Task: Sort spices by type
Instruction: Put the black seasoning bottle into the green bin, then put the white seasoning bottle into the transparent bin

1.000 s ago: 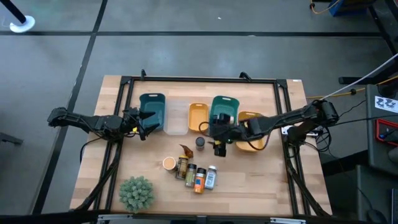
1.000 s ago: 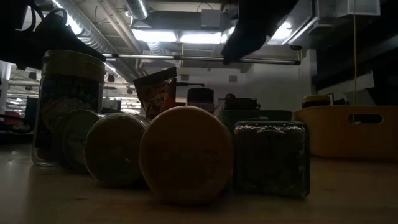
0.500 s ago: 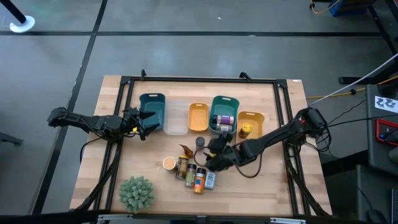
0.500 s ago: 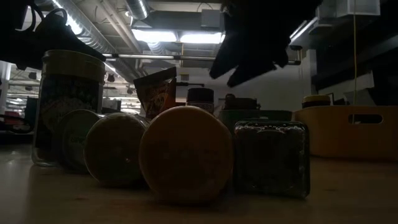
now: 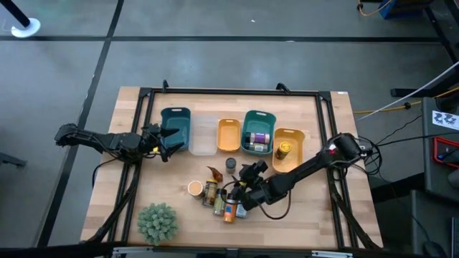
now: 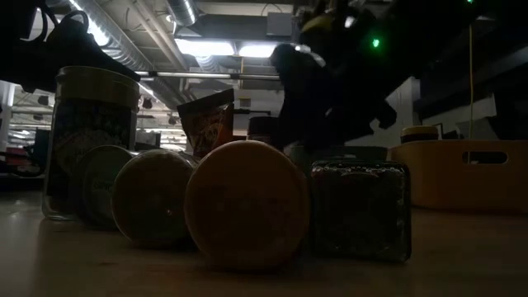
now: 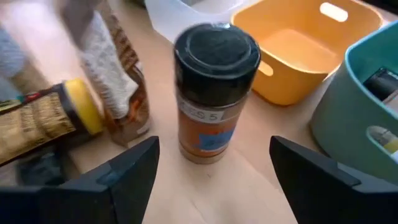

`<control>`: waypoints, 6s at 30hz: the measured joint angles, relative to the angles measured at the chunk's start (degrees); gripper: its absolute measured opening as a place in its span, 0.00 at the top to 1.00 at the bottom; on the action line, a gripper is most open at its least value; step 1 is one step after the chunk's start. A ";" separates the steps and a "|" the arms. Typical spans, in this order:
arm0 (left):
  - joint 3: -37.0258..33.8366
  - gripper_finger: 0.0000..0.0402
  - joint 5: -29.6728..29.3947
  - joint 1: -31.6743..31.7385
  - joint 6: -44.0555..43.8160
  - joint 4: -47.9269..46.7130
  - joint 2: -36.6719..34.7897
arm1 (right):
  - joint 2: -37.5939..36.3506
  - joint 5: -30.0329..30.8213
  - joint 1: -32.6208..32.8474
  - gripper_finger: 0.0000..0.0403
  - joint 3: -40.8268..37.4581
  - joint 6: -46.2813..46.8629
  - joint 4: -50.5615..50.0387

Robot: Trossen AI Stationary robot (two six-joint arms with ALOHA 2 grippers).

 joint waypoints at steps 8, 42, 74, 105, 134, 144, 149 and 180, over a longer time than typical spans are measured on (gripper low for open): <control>0.00 0.03 -0.01 0.00 0.00 0.00 0.00 | 2.13 1.47 -0.41 0.24 0.00 0.06 2.82; 0.00 0.03 0.00 0.00 0.00 0.00 0.00 | 2.13 -1.53 -5.73 0.31 -0.04 -10.60 12.66; 0.00 0.03 0.00 0.00 -0.02 0.00 0.02 | -4.58 -12.14 -9.94 0.49 27.27 -30.60 -38.57; 0.00 0.03 -0.01 0.00 -0.01 0.00 0.00 | -4.34 -30.43 -38.01 0.48 15.53 -58.78 -40.54; -0.02 0.03 -0.02 0.00 -0.02 0.00 0.02 | -4.37 -31.29 -37.78 0.23 15.19 -58.49 -40.39; 0.00 0.03 -0.02 0.01 -0.02 0.00 0.00 | -4.49 -31.76 -35.88 0.23 20.63 -54.65 -45.22; 0.00 0.03 0.00 0.00 -0.02 0.00 0.00 | -4.49 -34.15 -31.82 0.23 24.22 -47.81 -45.76; 0.00 0.03 -0.02 0.00 0.00 -0.03 -0.01 | -4.51 -43.58 -4.40 0.23 18.68 27.61 -29.97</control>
